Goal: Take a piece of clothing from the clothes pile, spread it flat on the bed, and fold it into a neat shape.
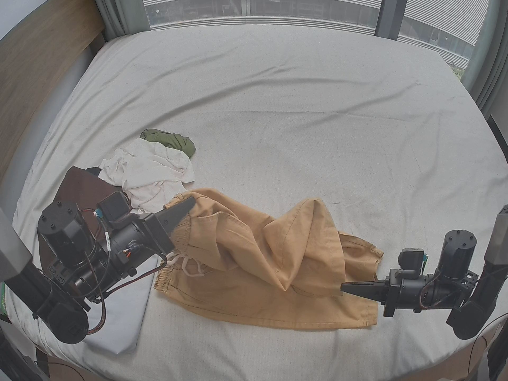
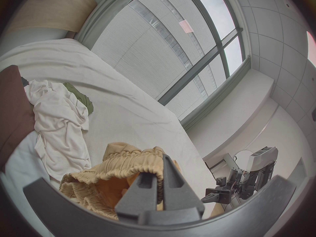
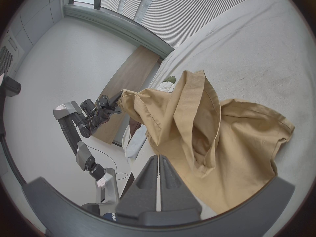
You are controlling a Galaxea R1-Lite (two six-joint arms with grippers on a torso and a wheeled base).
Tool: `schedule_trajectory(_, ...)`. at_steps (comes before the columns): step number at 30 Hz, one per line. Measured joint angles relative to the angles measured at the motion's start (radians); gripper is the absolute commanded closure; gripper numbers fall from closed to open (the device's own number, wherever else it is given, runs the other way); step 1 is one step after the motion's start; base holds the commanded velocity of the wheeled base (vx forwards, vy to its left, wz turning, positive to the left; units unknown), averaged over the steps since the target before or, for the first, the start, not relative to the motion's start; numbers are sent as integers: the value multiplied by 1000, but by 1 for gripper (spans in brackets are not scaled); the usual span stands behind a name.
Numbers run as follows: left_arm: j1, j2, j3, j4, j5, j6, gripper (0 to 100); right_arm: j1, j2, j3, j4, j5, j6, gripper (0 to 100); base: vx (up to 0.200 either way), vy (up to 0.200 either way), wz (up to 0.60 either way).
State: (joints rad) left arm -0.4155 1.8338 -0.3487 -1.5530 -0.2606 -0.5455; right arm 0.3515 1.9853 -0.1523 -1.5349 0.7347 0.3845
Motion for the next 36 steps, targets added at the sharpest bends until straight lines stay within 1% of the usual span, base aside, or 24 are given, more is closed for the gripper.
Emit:
schedule_trajectory(5, 1, 6, 1, 0, 0, 1, 100, -21, 28, -71, -1, -26, 15, 0, 0, 0, 0)
schedule_trajectory(8, -3, 7, 1, 0, 0, 2, 100, -29, 37, -120, -3, -86, 52, 0, 0, 0, 0)
schedule_trajectory(11, -9, 7, 2, 0, 0, 3, 100, -33, 43, -170, -3, -114, 74, 0, 0, 0, 0)
schedule_trajectory(19, -30, -1, 6, 0, 1, 3, 100, -34, 94, -326, 9, -127, 102, 0, 0, 0, 0)
schedule_trajectory(25, -44, -5, 12, 0, 1, 3, 100, -51, 176, -444, 66, -128, 127, 0, 0, 0, 0)
schedule_trajectory(31, -50, -8, 13, 0, 2, 3, 100, -49, 234, -505, 37, -125, 178, 0, 0, 0, 0)
schedule_trajectory(32, -50, -8, 13, 0, 2, 3, 100, -46, 240, -511, 28, -124, 189, 100, 0, 0, 0)
schedule_trajectory(36, -51, -8, 12, 0, 2, 2, 100, -35, 256, -518, 0, -120, 253, 100, 0, 0, 0)
